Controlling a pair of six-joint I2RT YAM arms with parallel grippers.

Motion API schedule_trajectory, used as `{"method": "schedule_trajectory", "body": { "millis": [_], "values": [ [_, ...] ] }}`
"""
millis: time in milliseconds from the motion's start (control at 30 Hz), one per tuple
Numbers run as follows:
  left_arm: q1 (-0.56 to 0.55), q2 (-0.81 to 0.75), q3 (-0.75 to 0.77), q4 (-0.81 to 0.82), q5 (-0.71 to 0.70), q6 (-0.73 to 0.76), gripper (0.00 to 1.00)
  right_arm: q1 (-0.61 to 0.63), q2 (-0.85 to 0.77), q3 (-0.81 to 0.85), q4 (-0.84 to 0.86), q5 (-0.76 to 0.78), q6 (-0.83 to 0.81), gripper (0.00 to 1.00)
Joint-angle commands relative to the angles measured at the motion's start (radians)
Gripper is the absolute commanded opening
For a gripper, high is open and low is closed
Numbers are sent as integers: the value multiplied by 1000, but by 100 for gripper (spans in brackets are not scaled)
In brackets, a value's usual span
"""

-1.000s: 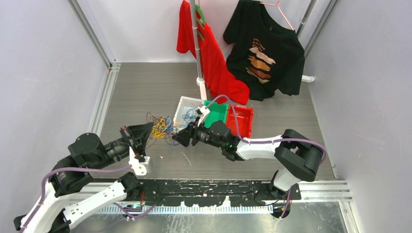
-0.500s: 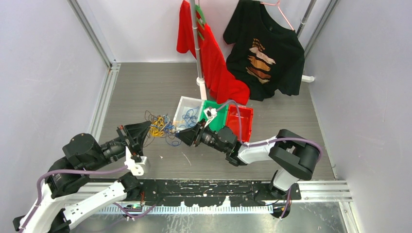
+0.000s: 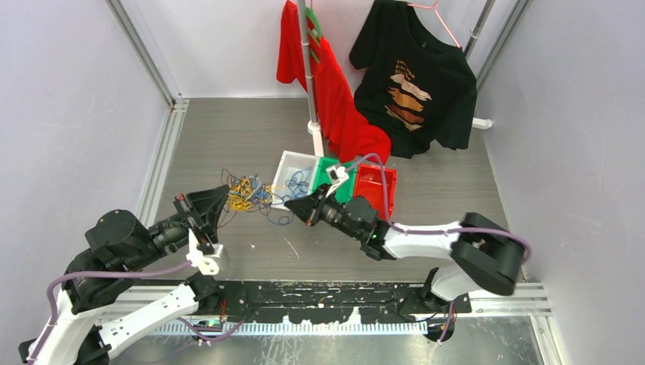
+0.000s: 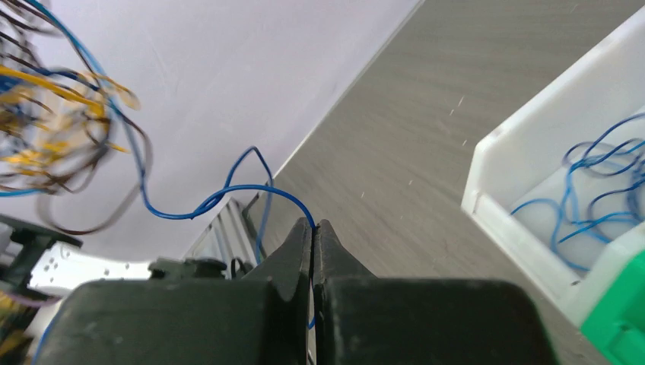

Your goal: Untangle the cables

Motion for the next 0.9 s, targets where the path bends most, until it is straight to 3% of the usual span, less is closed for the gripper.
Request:
{"method": "schedule_trajectory", "body": {
  "millis": [0,200,433,700,867],
  "values": [
    [-1,-7,16,-5,-44,54,0,-28,-224,17,-202,181,-126,1],
    [-1,-103,-131,-100,-92,242,0,-68,-488,19,-515,433,-281,1],
    [-1,-239,-272,-229,-78,452,0,-257,-761,9,-615,534,-276,1],
    [-2,-312,-351,-368,-138,515,0,-338,-861,155,-664,735,-558,1],
    [-1,-291,-393,-539,-252,525,0,-385,-871,221,-636,796,-647,1]
  ]
}}
